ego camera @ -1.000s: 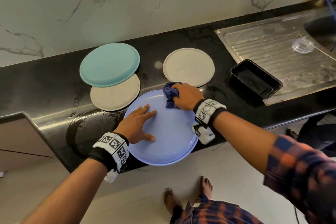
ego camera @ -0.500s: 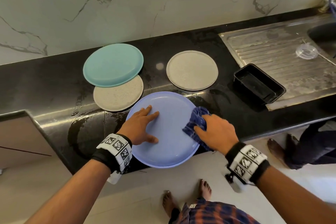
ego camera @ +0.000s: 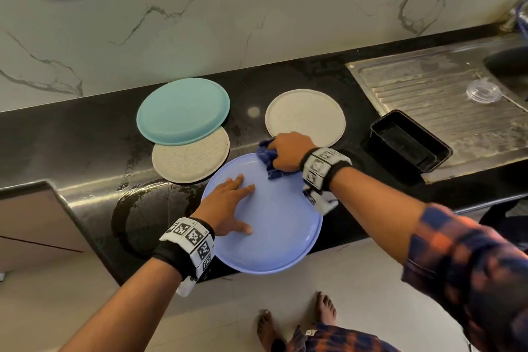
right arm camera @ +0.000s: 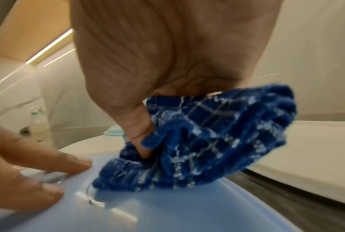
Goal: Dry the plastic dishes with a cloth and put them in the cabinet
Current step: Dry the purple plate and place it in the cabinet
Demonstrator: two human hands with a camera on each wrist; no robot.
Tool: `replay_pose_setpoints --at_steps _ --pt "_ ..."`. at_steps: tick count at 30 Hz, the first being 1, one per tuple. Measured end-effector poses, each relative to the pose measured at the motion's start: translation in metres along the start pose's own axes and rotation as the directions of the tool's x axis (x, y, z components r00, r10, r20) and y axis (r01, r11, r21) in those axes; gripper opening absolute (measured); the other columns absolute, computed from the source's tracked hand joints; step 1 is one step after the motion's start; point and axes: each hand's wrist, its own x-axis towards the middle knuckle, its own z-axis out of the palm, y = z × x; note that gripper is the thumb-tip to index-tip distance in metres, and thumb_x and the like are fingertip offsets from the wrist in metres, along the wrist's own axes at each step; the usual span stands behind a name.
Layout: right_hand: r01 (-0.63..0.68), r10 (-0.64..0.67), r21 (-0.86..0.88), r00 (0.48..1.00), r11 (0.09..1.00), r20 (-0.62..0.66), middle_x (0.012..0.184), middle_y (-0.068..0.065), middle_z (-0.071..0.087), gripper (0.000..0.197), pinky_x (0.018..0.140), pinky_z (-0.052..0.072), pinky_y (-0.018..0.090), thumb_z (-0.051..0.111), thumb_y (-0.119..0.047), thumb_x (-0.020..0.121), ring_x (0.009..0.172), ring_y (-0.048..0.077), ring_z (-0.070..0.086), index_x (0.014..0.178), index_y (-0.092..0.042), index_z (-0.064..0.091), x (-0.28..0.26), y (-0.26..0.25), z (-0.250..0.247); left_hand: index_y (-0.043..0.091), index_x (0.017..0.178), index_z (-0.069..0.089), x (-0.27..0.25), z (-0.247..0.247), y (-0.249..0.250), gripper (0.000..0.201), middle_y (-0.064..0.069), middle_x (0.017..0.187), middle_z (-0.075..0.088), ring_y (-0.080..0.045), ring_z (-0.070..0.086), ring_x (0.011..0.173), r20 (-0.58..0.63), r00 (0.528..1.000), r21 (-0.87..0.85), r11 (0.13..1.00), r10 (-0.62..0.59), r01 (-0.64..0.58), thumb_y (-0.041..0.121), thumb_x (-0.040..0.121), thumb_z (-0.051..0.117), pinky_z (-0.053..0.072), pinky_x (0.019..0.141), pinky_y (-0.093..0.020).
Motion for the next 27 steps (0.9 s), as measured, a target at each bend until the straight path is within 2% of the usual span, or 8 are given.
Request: replay_pose_setpoints --at_steps 3,7,11,15,18,20,24,27 --pt "0.188 -0.179 -0.143 0.981 0.972 0.077 0.095 0.003 0.069 0.031 0.067 0.054 0.034 0.06 -0.033 0.073 0.085 0.03 0.065 0.101 -0.023 0.072 0.037 -0.037 -0.005 0.031 0.158 0.012 0.0 -0.001 0.001 0.107 0.0 0.166 -0.005 -0.024 -0.001 0.153 0.018 1.0 0.001 1.0 -0.007 0.007 0.05 0.077 0.079 0.009 0.123 -0.041" --pt "0.421 -0.383 -0.276 0.906 0.864 0.181 0.104 -0.003 0.07 0.041 0.071 0.048 0.035 0.06 -0.032 0.077 0.092 0.027 0.063 0.117 -0.035 0.069 0.059 -0.082 0.0 0.026 0.158 0.016 0.002 0.002 0.0 0.108 -0.001 0.166 0.004 -0.024 0.006 0.152 -0.011 1.0 0.006 1.0 -0.018 0.018 0.053 0.075 0.079 0.014 0.123 -0.042" --pt "0.48 -0.435 -0.28 0.876 0.831 0.209 0.114 -0.005 0.067 0.047 0.082 0.053 0.042 0.061 -0.028 0.08 0.102 0.027 0.062 0.126 -0.038 0.064 0.065 -0.085 -0.002 0.024 0.157 0.021 0.0 0.004 -0.001 0.105 -0.003 0.166 0.008 -0.024 0.009 0.152 -0.047 0.999 -0.031 0.999 -0.013 0.011 0.049 0.074 0.081 0.013 0.123 -0.039" --pt "0.364 -0.335 -0.192 0.927 0.911 0.167 0.107 -0.001 0.067 0.04 0.068 0.052 0.037 0.061 -0.029 0.079 0.092 0.03 0.064 0.119 -0.035 0.066 0.05 -0.056 -0.01 0.028 0.157 0.018 -0.003 0.003 -0.001 0.104 -0.002 0.166 0.001 -0.024 0.004 0.153 -0.024 1.0 -0.046 0.999 -0.017 0.016 0.05 0.076 0.08 0.012 0.122 -0.04" --pt "0.198 -0.187 -0.123 0.978 0.972 0.098 0.103 0.006 0.063 0.021 0.075 0.055 0.041 0.06 -0.032 0.082 0.088 0.033 0.063 0.1 -0.022 0.065 0.022 -0.02 -0.009 0.029 0.157 0.016 -0.003 0.002 0.0 0.105 0.0 0.166 -0.004 -0.023 0.001 0.153 -0.016 1.0 -0.049 0.999 -0.011 0.01 0.05 0.077 0.079 0.008 0.122 -0.039" --pt "0.07 -0.07 -0.035 0.998 0.997 0.001 0.102 0.01 0.062 0.021 0.076 0.055 0.041 0.058 -0.038 0.083 0.089 0.035 0.063 0.092 -0.019 0.062 -0.006 0.005 0.002 0.031 0.157 0.016 -0.002 0.002 -0.001 0.105 0.001 0.166 -0.004 -0.023 0.001 0.153 -0.029 0.999 -0.05 0.999 -0.012 0.011 0.05 0.076 0.08 0.007 0.122 -0.038" --pt "-0.18 0.205 0.19 0.971 0.965 -0.123 0.117 0.01 0.057 0.036 0.083 0.048 0.039 0.054 -0.049 0.09 0.107 0.035 0.061 0.11 -0.02 0.061 -0.087 0.035 0.049 0.033 0.157 0.015 -0.003 0.006 -0.002 0.105 0.001 0.166 -0.004 -0.023 0.001 0.153 -0.044 0.999 -0.02 1.0 -0.013 0.012 0.051 0.076 0.079 0.007 0.121 -0.036" --pt "-0.194 0.24 0.252 0.957 0.948 -0.164 0.11 0.0 0.053 0.038 0.077 0.051 0.037 0.055 -0.055 0.088 0.099 0.027 0.061 0.116 -0.029 0.059 -0.144 0.037 0.084 0.032 0.158 0.011 -0.003 0.008 -0.001 0.105 0.0 0.166 -0.007 -0.024 0.0 0.153 -0.038 0.999 -0.005 1.0 -0.023 0.023 0.055 0.078 0.075 0.006 0.122 -0.037"
